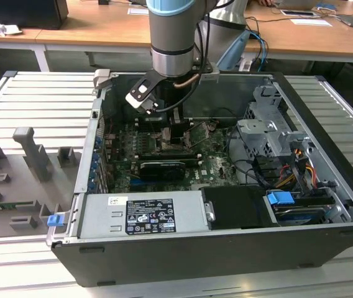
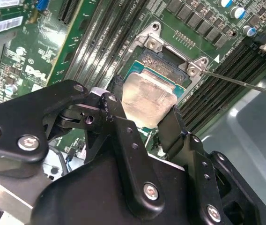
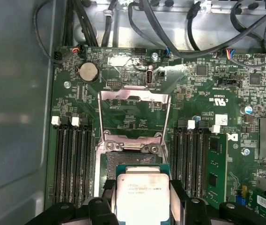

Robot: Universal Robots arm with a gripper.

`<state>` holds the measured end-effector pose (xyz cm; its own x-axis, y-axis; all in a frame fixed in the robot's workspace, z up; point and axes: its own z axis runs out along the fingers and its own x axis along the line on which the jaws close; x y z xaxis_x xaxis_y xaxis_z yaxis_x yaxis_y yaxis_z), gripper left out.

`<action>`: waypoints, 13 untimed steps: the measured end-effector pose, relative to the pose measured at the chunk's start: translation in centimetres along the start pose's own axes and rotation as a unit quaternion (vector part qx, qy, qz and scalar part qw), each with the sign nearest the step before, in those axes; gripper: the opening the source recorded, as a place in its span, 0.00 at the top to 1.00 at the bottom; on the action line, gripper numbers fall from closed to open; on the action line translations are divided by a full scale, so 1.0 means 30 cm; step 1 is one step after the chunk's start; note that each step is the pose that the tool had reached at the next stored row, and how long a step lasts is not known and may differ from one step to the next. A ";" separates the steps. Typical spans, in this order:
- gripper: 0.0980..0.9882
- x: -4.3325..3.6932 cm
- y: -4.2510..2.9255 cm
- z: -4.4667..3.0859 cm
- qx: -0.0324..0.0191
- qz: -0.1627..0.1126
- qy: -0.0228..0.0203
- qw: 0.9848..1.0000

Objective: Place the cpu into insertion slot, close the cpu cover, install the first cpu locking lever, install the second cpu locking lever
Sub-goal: 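Place the cpu into insertion slot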

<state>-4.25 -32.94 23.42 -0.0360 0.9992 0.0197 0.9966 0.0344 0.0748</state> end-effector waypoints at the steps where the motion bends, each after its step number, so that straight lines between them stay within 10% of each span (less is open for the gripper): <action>1: 0.50 0.005 0.000 0.004 0.000 0.001 0.000 1.000; 13: 0.50 0.010 -0.010 0.036 0.000 0.016 0.000 1.000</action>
<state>-4.47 -32.62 22.33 -0.0050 0.9997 0.0224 0.9972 0.0033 0.0749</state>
